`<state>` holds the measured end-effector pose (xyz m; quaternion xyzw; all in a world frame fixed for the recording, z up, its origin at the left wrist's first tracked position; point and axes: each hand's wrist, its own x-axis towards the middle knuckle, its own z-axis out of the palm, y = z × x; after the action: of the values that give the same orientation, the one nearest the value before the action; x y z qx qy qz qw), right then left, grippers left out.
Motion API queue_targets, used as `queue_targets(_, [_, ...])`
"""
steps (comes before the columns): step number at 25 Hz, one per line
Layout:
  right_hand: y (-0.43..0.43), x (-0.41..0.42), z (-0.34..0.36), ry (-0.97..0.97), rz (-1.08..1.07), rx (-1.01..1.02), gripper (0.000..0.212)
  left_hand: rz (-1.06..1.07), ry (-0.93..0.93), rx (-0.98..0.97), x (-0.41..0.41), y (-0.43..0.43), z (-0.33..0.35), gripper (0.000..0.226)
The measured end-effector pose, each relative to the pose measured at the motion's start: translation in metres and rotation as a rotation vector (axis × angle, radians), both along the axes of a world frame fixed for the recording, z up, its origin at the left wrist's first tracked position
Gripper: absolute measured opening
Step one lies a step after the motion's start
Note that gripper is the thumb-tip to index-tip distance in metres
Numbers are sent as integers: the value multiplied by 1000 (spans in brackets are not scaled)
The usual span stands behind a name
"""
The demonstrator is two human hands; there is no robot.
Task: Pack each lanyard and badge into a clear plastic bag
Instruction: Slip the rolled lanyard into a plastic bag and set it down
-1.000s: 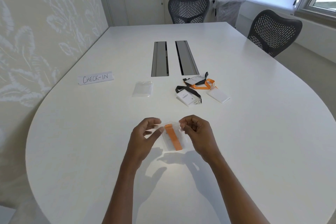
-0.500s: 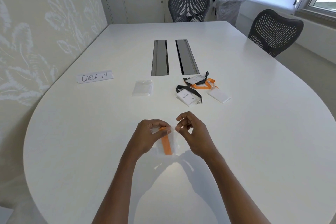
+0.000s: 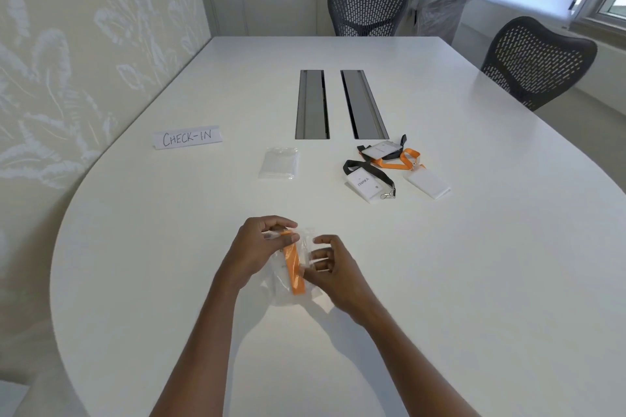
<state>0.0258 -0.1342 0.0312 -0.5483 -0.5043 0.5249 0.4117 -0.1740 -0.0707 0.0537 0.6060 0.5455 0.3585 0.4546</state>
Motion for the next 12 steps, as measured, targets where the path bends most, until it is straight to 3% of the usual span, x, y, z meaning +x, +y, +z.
queue_targets(4, [13,-27,-16,-88,-104,-45,44,133,80,-2,-9,17,-15,35])
queue_targets(8, [26,-50,-18,-304,-125,134,35,314,121,84,-1,28,-19,42])
queue_targets(12, [22,-58,-33,-612,-76,307,22,472,353,341,24,-7,-38,25])
